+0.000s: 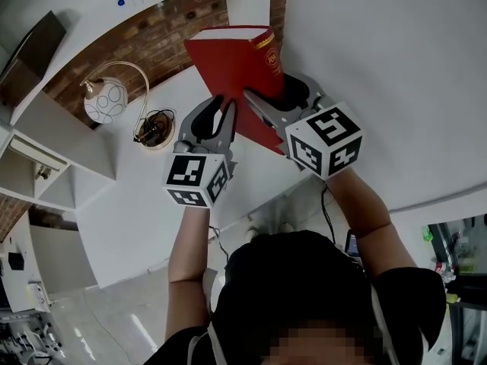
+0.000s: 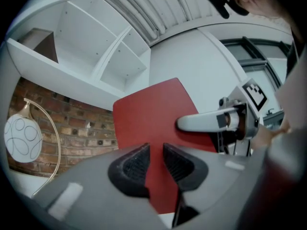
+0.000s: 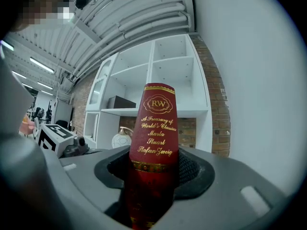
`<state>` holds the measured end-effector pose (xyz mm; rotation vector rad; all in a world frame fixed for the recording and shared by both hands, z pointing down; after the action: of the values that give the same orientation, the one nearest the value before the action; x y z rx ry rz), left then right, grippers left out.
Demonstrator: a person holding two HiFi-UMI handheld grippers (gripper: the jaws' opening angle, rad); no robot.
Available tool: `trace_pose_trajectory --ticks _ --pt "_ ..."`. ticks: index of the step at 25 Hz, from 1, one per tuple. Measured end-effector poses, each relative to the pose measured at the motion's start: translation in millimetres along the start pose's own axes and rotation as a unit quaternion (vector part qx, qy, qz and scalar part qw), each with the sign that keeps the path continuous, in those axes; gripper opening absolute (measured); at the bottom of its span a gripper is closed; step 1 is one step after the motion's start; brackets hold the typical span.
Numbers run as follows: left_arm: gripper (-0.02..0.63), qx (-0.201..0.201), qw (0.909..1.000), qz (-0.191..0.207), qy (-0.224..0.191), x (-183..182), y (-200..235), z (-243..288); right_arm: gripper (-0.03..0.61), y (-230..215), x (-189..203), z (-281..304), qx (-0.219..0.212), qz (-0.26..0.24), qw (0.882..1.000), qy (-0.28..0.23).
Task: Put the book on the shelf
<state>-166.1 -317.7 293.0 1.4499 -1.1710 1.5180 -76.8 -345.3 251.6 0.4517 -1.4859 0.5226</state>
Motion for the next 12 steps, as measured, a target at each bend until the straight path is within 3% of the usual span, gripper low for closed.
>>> trace_pose_trajectory --ticks 12 --pt "0.087 0.016 0.9980 0.038 -0.047 -54 -17 16 0.236 -9 -56 -19 0.017 -0.024 0.997 -0.077"
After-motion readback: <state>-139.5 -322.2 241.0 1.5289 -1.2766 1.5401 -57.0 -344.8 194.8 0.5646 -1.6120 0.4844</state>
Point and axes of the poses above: the fingertips, and each gripper's own axes: z forward along the fingers, y to its left, x out of its underside, the point moved 3 cm from there along -z, backward along the fingers, and after that the axes turned 6 degrees about z, right-handed, at the moved point
